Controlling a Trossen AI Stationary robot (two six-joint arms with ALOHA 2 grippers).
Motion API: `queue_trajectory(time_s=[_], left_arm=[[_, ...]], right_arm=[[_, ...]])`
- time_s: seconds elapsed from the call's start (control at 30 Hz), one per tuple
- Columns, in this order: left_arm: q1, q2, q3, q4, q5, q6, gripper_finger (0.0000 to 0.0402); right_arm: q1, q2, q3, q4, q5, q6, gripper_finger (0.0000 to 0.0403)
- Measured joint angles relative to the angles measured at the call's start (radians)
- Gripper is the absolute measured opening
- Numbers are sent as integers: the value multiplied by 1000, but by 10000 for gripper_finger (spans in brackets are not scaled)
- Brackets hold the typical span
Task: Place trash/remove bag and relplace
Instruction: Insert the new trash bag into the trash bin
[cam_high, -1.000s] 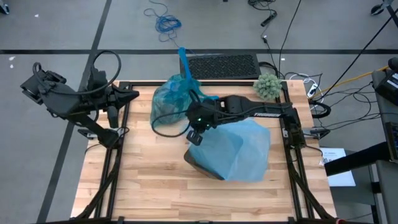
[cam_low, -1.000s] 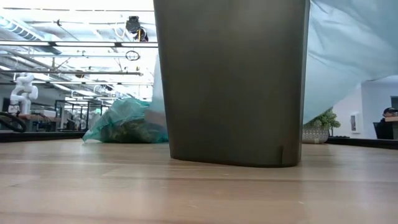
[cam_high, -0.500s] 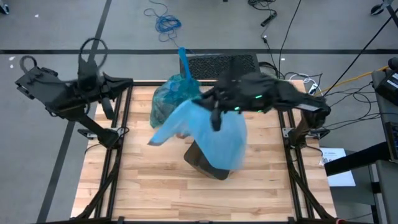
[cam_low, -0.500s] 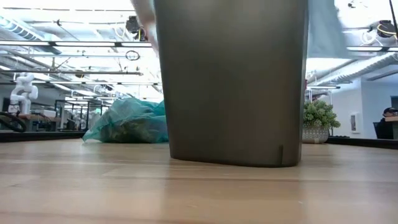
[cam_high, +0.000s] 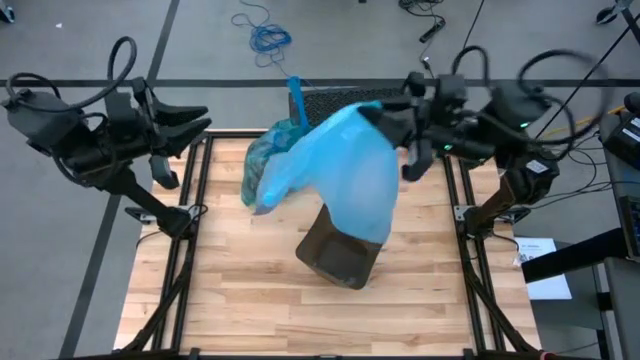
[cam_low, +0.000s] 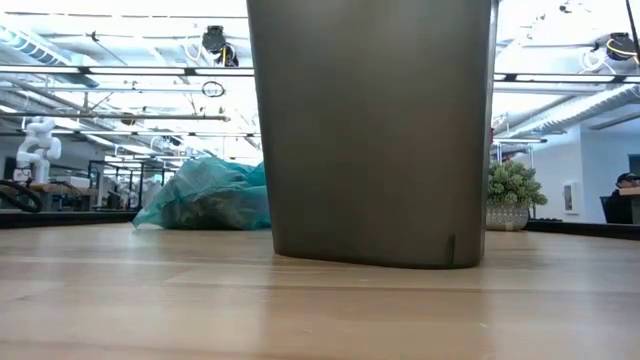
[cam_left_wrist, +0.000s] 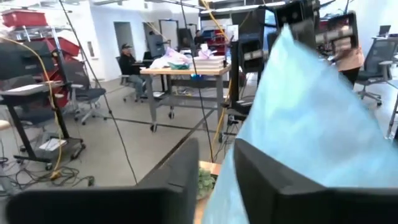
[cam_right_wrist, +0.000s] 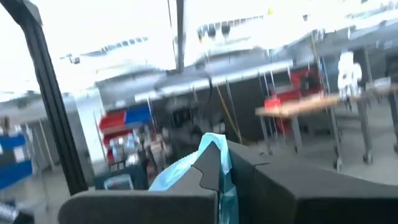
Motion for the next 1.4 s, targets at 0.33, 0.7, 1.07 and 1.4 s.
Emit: queue_trajectory(time_s=[0.33, 0.7, 1.07, 1.4], left_arm=[[-1, 86, 0, 2, 20, 149, 218], [2, 239, -1, 112, 23, 314, 228], [46, 268, 0, 134, 73, 303, 228], [88, 320, 0, 133, -23, 275, 228]], right_arm=[[-1, -24, 0, 236, 37, -151, 0], [-23, -23, 0, 248, 52, -164, 0], [-23, -22, 0, 281, 53, -185, 0], [-53, 1, 0, 397, 60, -223, 0]])
